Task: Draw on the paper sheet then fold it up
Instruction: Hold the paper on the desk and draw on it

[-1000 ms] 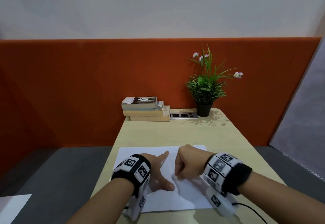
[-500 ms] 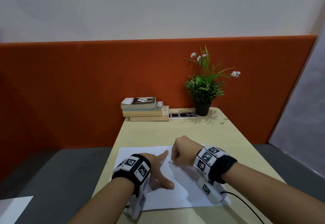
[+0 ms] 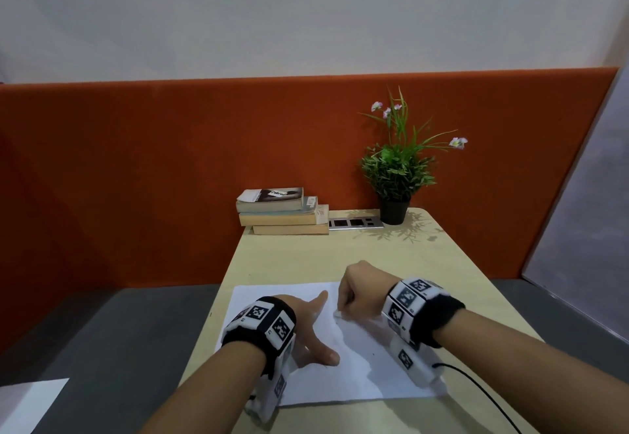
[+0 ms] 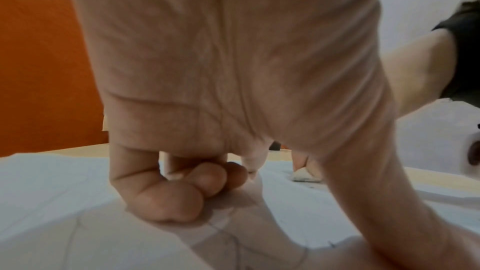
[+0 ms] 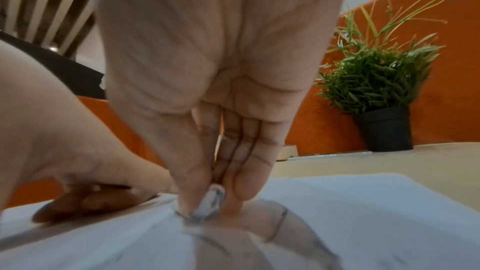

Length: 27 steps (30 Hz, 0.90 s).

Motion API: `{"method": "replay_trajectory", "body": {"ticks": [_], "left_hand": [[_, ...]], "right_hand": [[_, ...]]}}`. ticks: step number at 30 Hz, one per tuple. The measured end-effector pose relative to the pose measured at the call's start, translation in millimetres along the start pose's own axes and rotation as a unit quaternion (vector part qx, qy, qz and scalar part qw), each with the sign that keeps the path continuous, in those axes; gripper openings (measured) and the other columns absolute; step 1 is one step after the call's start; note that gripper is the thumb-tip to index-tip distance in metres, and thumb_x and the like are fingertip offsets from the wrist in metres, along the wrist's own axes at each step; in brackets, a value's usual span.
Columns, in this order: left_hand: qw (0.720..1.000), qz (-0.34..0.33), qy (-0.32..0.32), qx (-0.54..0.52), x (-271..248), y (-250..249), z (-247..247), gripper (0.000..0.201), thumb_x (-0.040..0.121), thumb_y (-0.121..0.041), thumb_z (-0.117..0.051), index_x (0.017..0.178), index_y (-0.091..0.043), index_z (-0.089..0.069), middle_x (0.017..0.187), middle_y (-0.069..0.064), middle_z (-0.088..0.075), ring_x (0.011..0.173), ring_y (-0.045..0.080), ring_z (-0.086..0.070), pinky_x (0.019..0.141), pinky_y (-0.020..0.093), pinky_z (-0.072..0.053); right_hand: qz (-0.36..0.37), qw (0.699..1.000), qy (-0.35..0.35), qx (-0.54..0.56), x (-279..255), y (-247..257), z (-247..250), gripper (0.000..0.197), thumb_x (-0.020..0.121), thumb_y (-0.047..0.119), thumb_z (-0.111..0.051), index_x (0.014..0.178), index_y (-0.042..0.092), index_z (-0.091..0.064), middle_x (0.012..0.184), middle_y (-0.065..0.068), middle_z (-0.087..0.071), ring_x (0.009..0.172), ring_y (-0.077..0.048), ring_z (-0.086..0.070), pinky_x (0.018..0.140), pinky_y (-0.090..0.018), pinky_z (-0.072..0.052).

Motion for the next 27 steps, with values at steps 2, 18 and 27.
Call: {"method": "replay_trajectory", "body": {"ticks": [2, 18, 27], "left_hand": [[1.0, -0.003, -0.003, -0.001, -1.2, -1.2, 0.7, 0.139, 0.059, -0.091, -0.066, 0.158, -0.035, 0.016, 0.137, 0.004, -0.061, 0.114, 0.026, -0.061, 0.096, 0.04, -0.051], [1.0, -0.002, 0.002, 0.031, -6.3, -7.5, 3.4, 0.133, 0.07, -0.085, -0.064, 0.158, -0.029, 0.019, 0.121, 0.01, -0.065, 0.101, 0.026, -0.062, 0.085, 0.036, -0.051], [0.999, -0.014, -0.024, 0.039, -3.1, -3.0, -0.7, 0.143, 0.056, -0.095, -0.06, 0.157, -0.03, 0.017, 0.101, 0.002, -0.068, 0.09, 0.02, -0.066, 0.086, 0.04, -0.057]], "right_hand": [[0.003, 1.0, 0.005, -0.001, 1.6, 0.0, -0.3, 0.011, 0.081, 0.007, -0.074, 0.088, 0.009, -0.083, 0.074, 0.005, -0.074, 0.069, -0.011, -0.071, 0.073, -0.031, -0.064], [-0.011, 1.0, -0.014, 0.009, -1.5, -12.4, 0.9, 0.011, 0.084, 0.013, -0.078, 0.093, 0.012, -0.083, 0.092, -0.002, -0.08, 0.086, -0.018, -0.075, 0.071, -0.025, -0.06], [0.02, 0.995, 0.093, -0.016, -47.2, -18.6, -12.8, 0.014, 0.085, 0.017, -0.078, 0.097, 0.021, -0.083, 0.097, 0.005, -0.08, 0.079, -0.003, -0.067, 0.082, -0.025, -0.06]]}}
Point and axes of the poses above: each hand's wrist, its own x-axis towards the middle knuckle, its own z-axis out of the back of the hand, y = z × x, the point moved 5 cm from there along x, towards the middle knuckle
